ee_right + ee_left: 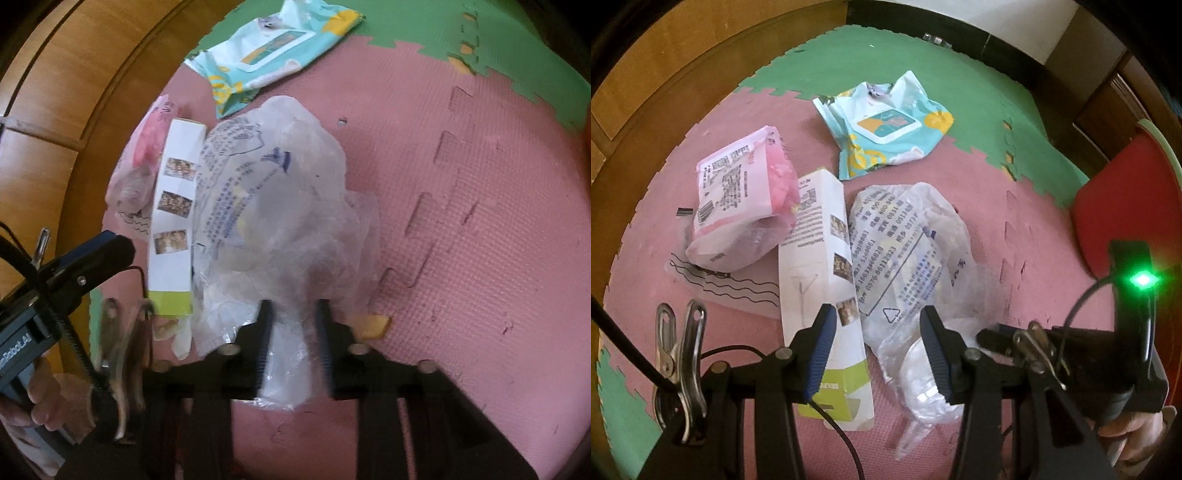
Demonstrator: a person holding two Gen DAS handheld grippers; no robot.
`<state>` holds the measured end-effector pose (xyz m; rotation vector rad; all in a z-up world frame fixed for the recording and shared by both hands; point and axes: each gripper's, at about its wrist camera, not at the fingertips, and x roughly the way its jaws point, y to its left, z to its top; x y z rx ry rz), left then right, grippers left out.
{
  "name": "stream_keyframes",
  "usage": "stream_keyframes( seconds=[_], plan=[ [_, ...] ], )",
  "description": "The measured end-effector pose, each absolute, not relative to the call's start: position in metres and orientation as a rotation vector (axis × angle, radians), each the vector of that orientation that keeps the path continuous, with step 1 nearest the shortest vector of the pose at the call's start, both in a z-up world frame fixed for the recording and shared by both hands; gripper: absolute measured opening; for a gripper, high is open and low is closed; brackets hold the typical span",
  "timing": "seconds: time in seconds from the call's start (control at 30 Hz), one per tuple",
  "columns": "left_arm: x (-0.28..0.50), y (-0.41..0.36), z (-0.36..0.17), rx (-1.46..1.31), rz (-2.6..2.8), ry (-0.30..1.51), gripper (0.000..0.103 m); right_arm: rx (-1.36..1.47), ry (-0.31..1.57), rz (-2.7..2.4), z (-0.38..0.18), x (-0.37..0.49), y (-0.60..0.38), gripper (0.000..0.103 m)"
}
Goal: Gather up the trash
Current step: 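Close the left tool on the clear plastic bag while the right tool grasps plastic too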
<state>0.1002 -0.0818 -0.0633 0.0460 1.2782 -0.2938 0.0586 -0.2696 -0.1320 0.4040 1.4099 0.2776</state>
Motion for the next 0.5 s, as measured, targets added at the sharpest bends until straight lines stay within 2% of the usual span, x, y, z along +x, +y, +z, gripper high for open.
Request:
stream_keyframes(
  seconds=[0.03,0.1,0.5],
  plan=[
    [0.099,-0.083,-0.064,0.05,-0.296,1.28,0.048,0.4,1.413,0.261,-0.133,0.059,-0.272,0.006],
    [0.097,-0.087,-0.066,0.055,-0.304,1.286,0.048,0.378,1.414,0.206,-0.131,0.059,-0.279,0.003],
    [0.078,-0.151,-0.078,0.06,-0.407,1.301,0.05,0.477,1.376,-0.034,-0.118,0.056,-0.337,0.002]
  ],
)
